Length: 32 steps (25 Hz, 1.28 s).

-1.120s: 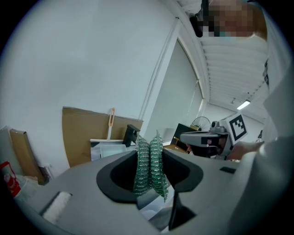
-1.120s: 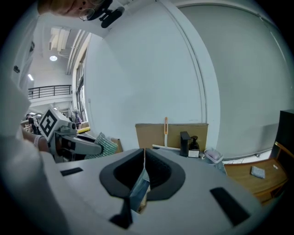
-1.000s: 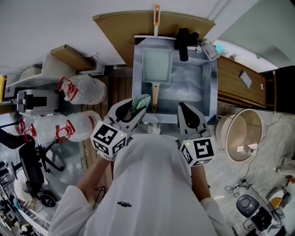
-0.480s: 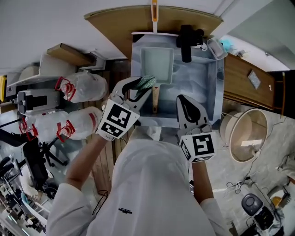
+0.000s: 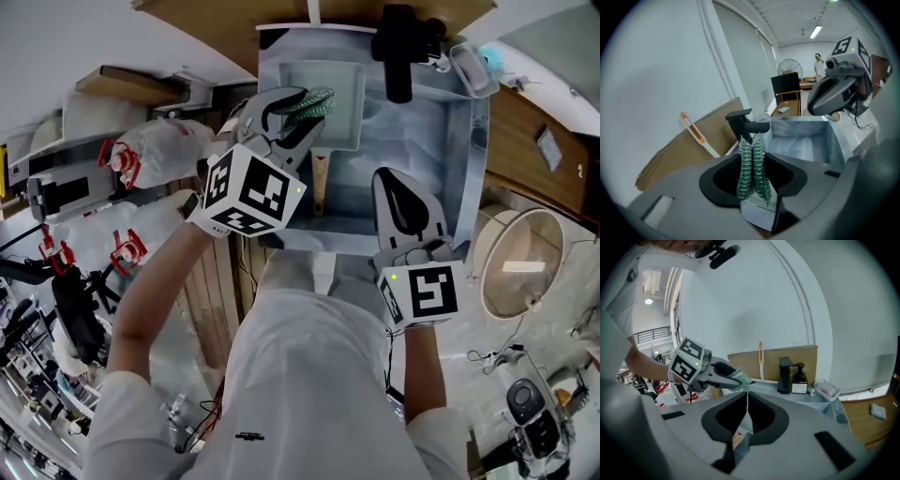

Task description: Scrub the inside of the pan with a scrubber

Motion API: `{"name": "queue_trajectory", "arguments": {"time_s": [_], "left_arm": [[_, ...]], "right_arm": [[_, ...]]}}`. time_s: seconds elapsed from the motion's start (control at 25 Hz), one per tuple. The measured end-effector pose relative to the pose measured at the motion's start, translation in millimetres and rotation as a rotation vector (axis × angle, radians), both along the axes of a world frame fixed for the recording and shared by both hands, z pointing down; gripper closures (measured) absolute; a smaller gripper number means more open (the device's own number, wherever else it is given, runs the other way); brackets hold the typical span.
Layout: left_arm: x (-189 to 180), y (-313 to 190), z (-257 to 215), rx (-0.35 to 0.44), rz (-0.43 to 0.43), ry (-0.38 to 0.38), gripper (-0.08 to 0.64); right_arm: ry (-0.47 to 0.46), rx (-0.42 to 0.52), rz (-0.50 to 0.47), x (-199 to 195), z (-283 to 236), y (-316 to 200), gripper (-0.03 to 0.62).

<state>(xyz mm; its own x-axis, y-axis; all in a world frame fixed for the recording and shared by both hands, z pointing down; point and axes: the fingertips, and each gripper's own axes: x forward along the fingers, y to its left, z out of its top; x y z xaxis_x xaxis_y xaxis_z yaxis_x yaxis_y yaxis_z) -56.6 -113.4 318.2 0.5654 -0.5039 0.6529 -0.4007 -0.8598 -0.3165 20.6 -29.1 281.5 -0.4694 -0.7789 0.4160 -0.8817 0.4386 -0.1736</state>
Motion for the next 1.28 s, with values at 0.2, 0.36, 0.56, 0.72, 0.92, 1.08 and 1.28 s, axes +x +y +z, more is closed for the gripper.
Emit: {"name": "queue_trajectory", "arguments": {"time_s": [0.2, 0.36, 0.56, 0.72, 0.92, 1.08, 1.28], "left_arm": [[3.2, -19.3, 23.8, 0.071, 0.097, -0.098, 0.396], [3.3, -32.3, 38.3, 0.12, 0.155, -0.159, 0.396], [7.4, -39.7, 57.4, 0.17, 0.244, -0.233, 0.396], [2.9, -50.7, 70.9, 0.196, 0.26, -0.285, 0.396], [-8.1, -62.1, 83.0, 0.234, 0.277, -0.359, 0.396], [-8.8, -66.0, 86.6, 0.252, 0.296, -0.374, 0.396], [-9.1, -68.9, 91.1, 0.241, 0.333, -0.39, 0.396]], "right_arm": [[-0.017, -0.021, -0.005, -7.2, 20.0, 0.8, 0.583], [-0.022, -0.038, -0.01, -12.5, 33.6, -1.3, 0.583], [-0.032, -0.047, -0.007, -10.2, 45.7, -9.5, 0.583], [-0.026, -0.052, -0.02, -10.6, 56.5, -14.8, 0.583], [-0.029, -0.059, -0.036, -16.1, 66.5, -16.5, 0.583], [-0.03, -0.068, -0.047, -21.3, 72.2, -17.4, 0.583], [-0.034, -0.068, -0.044, -22.2, 73.6, -22.1, 0.583]]}}
